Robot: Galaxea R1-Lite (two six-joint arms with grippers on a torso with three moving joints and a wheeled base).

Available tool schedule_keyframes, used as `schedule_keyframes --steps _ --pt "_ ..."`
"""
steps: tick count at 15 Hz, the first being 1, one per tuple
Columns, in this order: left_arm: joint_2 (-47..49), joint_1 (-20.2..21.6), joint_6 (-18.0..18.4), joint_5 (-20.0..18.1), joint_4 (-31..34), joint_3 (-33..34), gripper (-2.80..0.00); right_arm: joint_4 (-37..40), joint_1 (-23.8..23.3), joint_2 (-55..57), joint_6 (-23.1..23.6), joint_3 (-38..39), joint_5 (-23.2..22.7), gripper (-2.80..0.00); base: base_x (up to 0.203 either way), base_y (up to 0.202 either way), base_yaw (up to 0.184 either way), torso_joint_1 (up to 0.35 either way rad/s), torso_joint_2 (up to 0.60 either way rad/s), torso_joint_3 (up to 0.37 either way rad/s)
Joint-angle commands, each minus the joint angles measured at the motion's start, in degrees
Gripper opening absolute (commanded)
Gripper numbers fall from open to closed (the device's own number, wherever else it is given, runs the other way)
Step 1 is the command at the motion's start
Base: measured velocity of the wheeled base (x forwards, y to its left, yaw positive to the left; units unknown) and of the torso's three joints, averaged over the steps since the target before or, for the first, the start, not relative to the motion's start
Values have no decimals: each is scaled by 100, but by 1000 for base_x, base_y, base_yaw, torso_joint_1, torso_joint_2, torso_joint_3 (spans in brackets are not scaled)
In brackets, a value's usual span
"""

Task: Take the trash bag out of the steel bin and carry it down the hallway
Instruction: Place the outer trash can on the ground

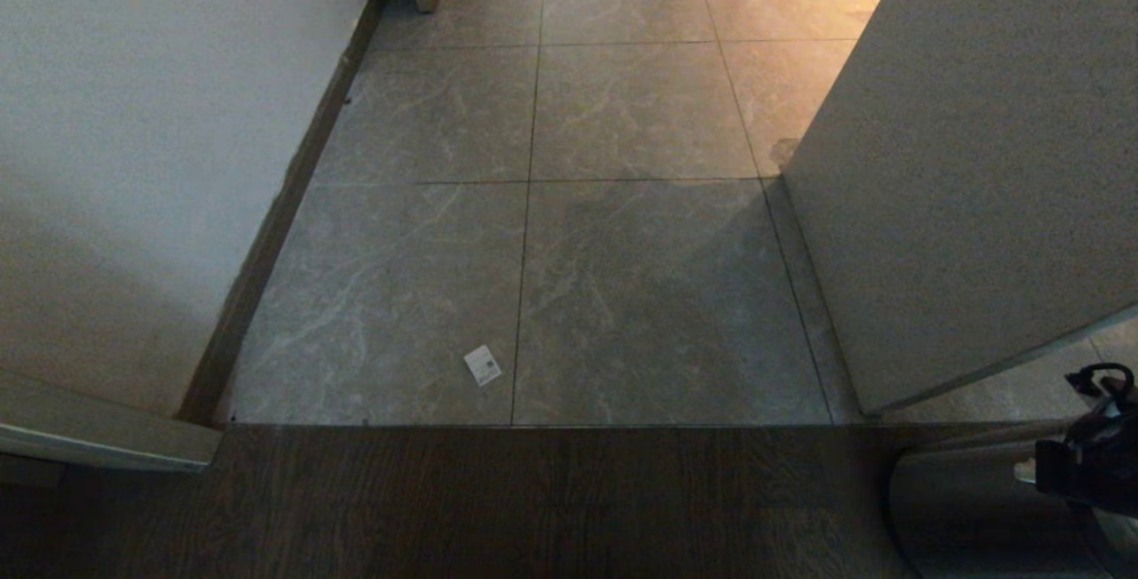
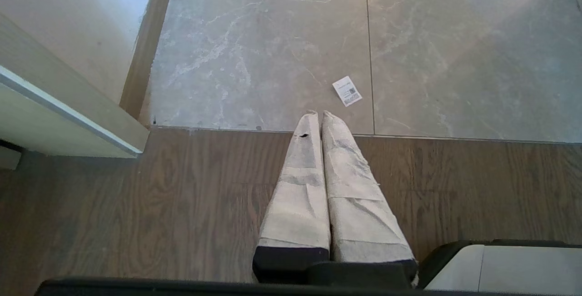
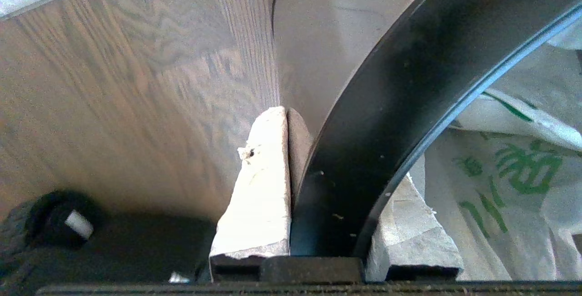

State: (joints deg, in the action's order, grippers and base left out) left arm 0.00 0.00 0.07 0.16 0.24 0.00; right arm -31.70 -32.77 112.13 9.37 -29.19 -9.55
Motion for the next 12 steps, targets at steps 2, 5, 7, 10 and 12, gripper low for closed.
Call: schedule_keyframes --steps 2,5,7,10,12 --pt "0 0 -7 2 2 0 -280 -10 -41 2 215 -255 -137 -280 0 0 0 0 0 0" --pt "0 0 1 2 2 0 -280 54 -86 -31 283 -145 -297 -280 0 0 0 0 0 0" --pt "0 0 1 2 2 0 -280 66 -167 -18 368 -119 -294 -280 0 0 0 0 0 0" --pt "0 0 1 2 2 0 -280 105 -333 -316 542 -132 -314 -280 0 0 0 0 0 0" --pt "0 0 -6 2 2 0 -280 370 -430 -736 776 -84 -315 -280 0 0 0 0 0 0"
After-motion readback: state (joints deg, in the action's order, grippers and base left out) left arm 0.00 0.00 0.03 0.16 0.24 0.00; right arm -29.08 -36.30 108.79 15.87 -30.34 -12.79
